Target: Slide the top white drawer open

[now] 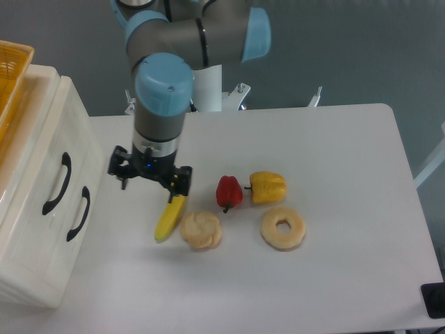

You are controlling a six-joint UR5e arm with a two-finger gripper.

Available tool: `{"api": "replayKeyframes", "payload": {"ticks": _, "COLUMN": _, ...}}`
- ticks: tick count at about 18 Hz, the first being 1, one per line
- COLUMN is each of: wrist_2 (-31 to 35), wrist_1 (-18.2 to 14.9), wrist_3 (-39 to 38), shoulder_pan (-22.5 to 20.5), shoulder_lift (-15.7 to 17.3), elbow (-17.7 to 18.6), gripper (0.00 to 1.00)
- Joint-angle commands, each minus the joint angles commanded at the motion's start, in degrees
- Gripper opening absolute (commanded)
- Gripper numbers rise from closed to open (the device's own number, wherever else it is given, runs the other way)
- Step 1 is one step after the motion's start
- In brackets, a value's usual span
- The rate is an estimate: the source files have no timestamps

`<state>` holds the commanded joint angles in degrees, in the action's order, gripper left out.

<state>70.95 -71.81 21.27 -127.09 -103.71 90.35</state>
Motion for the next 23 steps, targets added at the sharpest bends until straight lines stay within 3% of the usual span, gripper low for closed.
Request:
{"api": "replayKeyframes", "payload": {"ticks": 10, "wrist_2": -4.7, "wrist_1": -0.1, "wrist_3": -4.7, "shoulder_pan": 2.8, "shoulder_lift": -0.7, "elbow": -0.4, "gripper": 1.00}}
{"api": "replayKeyframes", "payload": {"ticks": 23, "wrist_2": -5.6, "wrist_1": -0.4, "wrist_3": -6.8, "shoulder_pan": 6.2, "shoulder_lift": -2.2, "elbow": -0.3, "gripper": 1.00}}
